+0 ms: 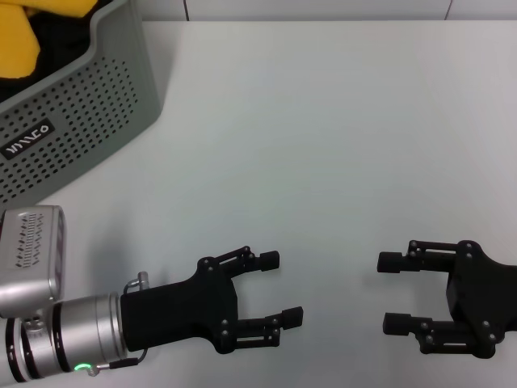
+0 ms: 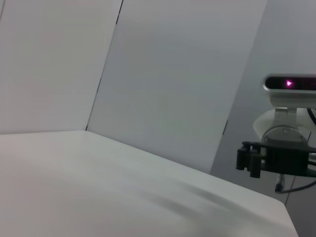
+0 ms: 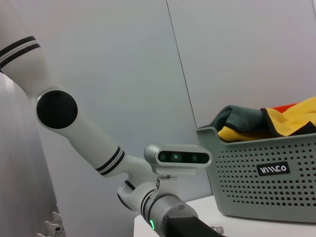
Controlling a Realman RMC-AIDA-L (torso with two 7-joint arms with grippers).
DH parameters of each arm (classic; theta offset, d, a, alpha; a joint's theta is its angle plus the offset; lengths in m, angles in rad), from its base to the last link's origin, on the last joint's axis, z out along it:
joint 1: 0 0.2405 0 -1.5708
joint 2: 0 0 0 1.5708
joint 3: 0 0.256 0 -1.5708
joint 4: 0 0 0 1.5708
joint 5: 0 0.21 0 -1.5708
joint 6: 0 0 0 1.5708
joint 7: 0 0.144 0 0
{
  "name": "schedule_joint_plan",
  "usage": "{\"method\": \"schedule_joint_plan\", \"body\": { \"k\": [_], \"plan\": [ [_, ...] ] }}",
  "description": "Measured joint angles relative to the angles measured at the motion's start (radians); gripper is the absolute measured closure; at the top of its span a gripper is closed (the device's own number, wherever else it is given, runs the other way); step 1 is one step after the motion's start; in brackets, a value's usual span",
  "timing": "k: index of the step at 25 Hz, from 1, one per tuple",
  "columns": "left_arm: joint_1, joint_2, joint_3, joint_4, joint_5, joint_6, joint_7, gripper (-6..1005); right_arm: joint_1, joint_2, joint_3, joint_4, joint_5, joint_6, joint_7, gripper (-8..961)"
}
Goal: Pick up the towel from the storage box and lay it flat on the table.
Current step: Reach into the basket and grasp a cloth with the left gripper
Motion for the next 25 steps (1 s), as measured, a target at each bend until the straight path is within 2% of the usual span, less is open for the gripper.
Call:
{"method": "schedule_joint_plan", "body": {
  "k": [17, 19, 23, 25],
  "plan": [
    [0.007, 0.0, -0.004, -0.002, -0.038, 0.0, 0.008, 156, -0.003, 0.0, 0.006, 0.001, 0.01, 0.024, -0.004, 295],
    [0.017, 0.0, -0.004, 0.001, -0.089, 0.015, 0.011, 158, -0.008, 0.001, 0.011, 0.002, 0.026, 0.033, -0.005, 295],
    [0.058, 0.0, -0.004, 0.005, -0.321, 0.078, 0.007, 162, -0.028, 0.001, 0.012, 0.012, 0.087, 0.066, -0.009, 295],
    [0.068, -0.001, -0.004, 0.003, -0.388, 0.102, 0.007, 164, -0.042, 0.001, 0.012, 0.015, 0.115, 0.084, -0.012, 295]
  ]
}}
